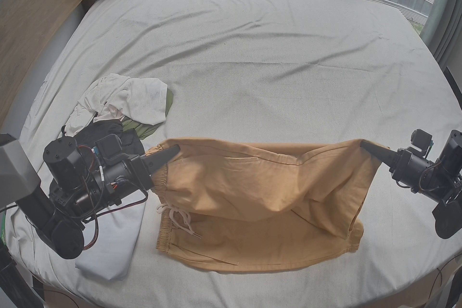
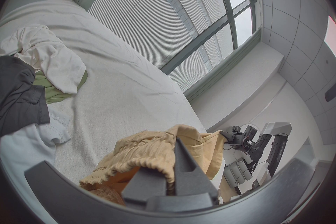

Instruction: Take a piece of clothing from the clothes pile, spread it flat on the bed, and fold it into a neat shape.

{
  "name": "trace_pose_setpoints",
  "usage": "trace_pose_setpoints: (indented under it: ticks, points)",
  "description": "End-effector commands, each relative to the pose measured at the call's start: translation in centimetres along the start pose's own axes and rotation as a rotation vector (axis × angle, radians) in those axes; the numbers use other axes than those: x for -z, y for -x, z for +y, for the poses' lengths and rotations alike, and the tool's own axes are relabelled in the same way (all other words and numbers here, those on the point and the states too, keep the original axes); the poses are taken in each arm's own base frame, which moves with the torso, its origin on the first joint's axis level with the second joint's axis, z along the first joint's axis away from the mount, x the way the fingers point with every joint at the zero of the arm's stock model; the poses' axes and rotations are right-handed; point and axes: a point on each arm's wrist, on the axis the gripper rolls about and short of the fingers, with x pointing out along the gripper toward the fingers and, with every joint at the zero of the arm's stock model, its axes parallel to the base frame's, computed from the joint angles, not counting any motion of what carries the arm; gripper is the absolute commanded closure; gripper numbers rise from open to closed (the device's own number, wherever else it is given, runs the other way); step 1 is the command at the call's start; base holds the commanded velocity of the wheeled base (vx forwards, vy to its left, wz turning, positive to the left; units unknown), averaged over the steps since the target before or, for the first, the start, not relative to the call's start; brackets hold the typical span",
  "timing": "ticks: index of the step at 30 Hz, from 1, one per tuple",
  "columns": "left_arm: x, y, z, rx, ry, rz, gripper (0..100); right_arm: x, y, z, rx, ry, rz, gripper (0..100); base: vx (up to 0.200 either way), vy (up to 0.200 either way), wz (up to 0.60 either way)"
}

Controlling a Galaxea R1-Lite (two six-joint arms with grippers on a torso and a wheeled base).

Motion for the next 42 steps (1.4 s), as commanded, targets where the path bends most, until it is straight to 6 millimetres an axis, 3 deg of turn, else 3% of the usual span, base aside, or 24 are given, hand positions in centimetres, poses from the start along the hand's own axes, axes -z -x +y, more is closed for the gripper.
trace_pose_setpoints:
  ticks: [1,14,42]
  points:
    - [-0.2,0.1,0.0,-0.002,-0.004,-0.009,100,-0.3,0.0,0.0,-0.001,0.008,-0.009,100,0.000,0.000,0.00]
    - [-1.9,0.1,-0.8,0.030,0.026,-0.069,100,-1.9,0.4,0.7,-0.014,0.024,-0.063,100,0.000,0.000,0.00]
    - [-3.7,0.6,0.5,-0.012,0.038,-0.137,100,-4.0,1.2,-0.1,0.007,0.062,-0.122,100,0.000,0.000,0.00]
